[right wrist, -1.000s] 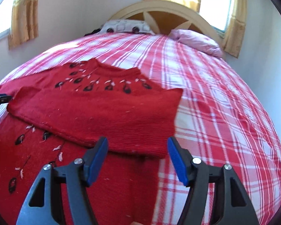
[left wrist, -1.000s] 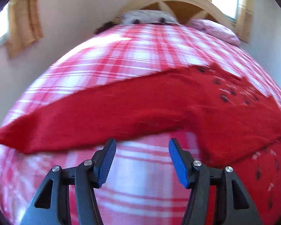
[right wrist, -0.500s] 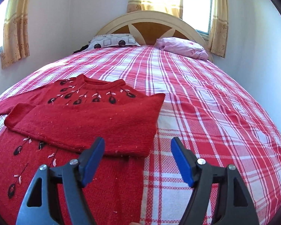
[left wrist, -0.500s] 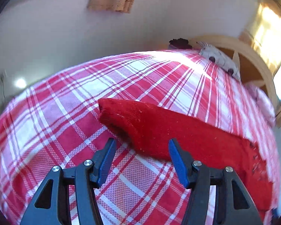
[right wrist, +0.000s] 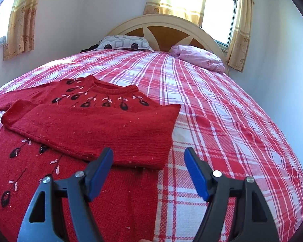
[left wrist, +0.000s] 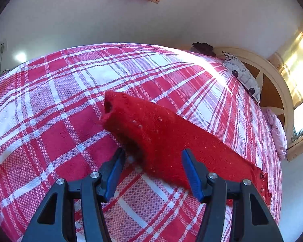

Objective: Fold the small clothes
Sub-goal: 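Grasp the sweater side edge with the left gripper and lift it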

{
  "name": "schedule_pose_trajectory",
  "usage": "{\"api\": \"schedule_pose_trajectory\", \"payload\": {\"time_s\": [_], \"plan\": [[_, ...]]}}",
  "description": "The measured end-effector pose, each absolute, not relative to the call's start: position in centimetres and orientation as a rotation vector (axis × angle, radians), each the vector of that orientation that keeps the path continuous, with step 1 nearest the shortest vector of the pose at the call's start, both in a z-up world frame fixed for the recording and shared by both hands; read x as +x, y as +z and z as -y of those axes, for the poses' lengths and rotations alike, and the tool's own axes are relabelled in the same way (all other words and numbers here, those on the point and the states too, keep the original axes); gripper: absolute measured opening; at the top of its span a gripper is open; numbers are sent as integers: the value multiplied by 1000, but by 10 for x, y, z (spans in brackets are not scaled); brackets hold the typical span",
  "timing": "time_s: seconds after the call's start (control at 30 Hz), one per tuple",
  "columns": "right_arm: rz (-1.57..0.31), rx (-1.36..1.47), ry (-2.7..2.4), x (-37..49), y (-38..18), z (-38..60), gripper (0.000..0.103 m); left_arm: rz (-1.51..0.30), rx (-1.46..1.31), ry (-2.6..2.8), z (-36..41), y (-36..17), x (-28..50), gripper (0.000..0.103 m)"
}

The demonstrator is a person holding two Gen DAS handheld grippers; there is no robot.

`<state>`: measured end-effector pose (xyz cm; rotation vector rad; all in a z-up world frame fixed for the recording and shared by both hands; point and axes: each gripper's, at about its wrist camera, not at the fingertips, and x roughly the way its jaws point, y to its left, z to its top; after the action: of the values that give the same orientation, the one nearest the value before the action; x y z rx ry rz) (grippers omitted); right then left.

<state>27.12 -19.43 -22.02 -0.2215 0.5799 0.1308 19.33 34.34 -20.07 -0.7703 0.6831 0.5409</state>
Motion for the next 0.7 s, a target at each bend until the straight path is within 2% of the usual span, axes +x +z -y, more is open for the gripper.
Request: {"api": "schedule_pose_trajectory", "payload": {"time_s": [0.17, 0.2, 0.23, 0.27, 0.3, 0.4, 0.7], "plan": [[-601, -235, 126, 274, -224, 192, 75, -626, -713, 567, -352, -193, 201, 59], [-599, -240, 125, 274, -224, 191, 75, -609, -715, 575, -357, -192, 202, 55], [-595, -243, 123, 273, -223, 191, 75, -602, -719, 582, -360, -193, 203, 45], [-593, -245, 122, 272, -223, 191, 75, -602, -730, 576, -363, -194, 206, 11], [-590, -245, 119, 272, -223, 191, 75, -611, -750, 547, -365, -196, 207, 4], [-587, -236, 113, 271, -223, 193, 75, -581, -705, 537, -354, -184, 206, 4], [-524, -160, 126, 260, -208, 208, 75, -445, -524, 361, -276, -103, 225, 4]]}}
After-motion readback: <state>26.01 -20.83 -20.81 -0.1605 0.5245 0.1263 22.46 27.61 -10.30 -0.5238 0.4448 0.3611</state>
